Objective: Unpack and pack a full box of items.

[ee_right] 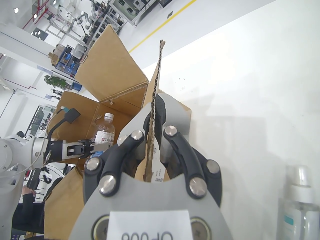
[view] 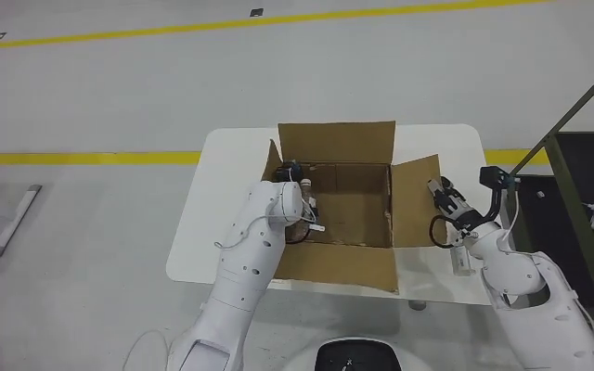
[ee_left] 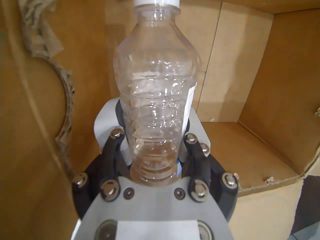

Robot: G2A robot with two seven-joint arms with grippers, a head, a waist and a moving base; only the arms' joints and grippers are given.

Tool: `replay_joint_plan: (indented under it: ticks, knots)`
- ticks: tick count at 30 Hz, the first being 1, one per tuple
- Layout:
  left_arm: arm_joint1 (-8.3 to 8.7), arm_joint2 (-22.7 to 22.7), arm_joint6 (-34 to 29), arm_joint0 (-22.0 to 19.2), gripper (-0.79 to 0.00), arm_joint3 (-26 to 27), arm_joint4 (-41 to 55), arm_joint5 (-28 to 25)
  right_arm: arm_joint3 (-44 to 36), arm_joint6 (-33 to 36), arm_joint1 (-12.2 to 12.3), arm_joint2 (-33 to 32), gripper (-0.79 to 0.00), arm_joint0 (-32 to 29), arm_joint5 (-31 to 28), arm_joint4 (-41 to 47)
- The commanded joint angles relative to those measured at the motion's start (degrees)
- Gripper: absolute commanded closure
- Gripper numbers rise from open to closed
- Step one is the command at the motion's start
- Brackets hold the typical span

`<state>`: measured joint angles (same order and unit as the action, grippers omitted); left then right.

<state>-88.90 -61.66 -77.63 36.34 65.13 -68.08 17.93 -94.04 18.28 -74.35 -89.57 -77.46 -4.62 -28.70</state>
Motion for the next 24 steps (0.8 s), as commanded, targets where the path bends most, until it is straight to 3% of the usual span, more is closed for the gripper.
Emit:
replay_joint_plan:
  ticks: [1, 2, 4, 5, 9, 12, 15, 17, 19, 24]
  knots:
    - [-0.23, 0.7, 0.4, -0.8, -0.068, -2.4, -0.3, 0.4, -0.1, 0.2, 0.1, 0.0, 0.0, 0.0, -0.5, 0.0]
    - [-0.37, 0.6, 0.5, -1.2, -0.203, -3.3, 0.3, 0.8, 0.0, 0.2, 0.1, -0.1, 0.0, -0.1, -0.6, -0.1]
    - [-0.58, 1.3, 1.0, -1.9, -0.699, -5.0, 0.1, 0.6, -0.1, 0.2, 0.2, -0.1, 0.0, -0.1, -0.7, -0.1]
    - [-0.69, 1.4, 1.1, -2.3, -0.785, -5.9, 0.3, 0.7, -0.2, 0.3, 0.2, -0.1, 0.0, -0.1, -0.8, -0.1]
    - [-1.15, 2.1, 1.8, -3.5, -0.785, -8.0, 1.3, 0.4, 0.0, 0.7, 0.4, -0.4, -0.018, 0.1, -0.8, 0.2]
    - [-1.41, 2.4, 2.2, -4.2, -0.785, -9.0, 1.8, 0.3, 0.2, 1.0, 0.5, -0.5, -0.151, 0.3, -0.7, 0.0]
    - [-1.55, 2.3, 2.8, -4.7, -0.785, -9.7, 2.2, 0.3, 0.4, 1.1, 0.6, -0.4, -0.191, 0.4, -0.6, -0.3]
    - [-1.55, 1.9, 3.5, -4.9, -0.785, -9.6, 2.8, -0.2, 0.4, 1.1, 0.6, -0.4, -0.317, 0.5, -0.7, -0.5]
    - [-1.53, 1.7, 4.2, -4.9, -0.785, -8.6, 3.1, -0.7, 0.1, 0.8, 0.8, -0.6, -0.779, 0.4, -0.6, -1.1]
    - [-1.04, 0.9, 4.9, -3.8, -0.785, -2.5, 1.9, -2.0, -2.2, -0.5, 1.3, -3.6, -0.785, -0.7, 0.6, -4.2]
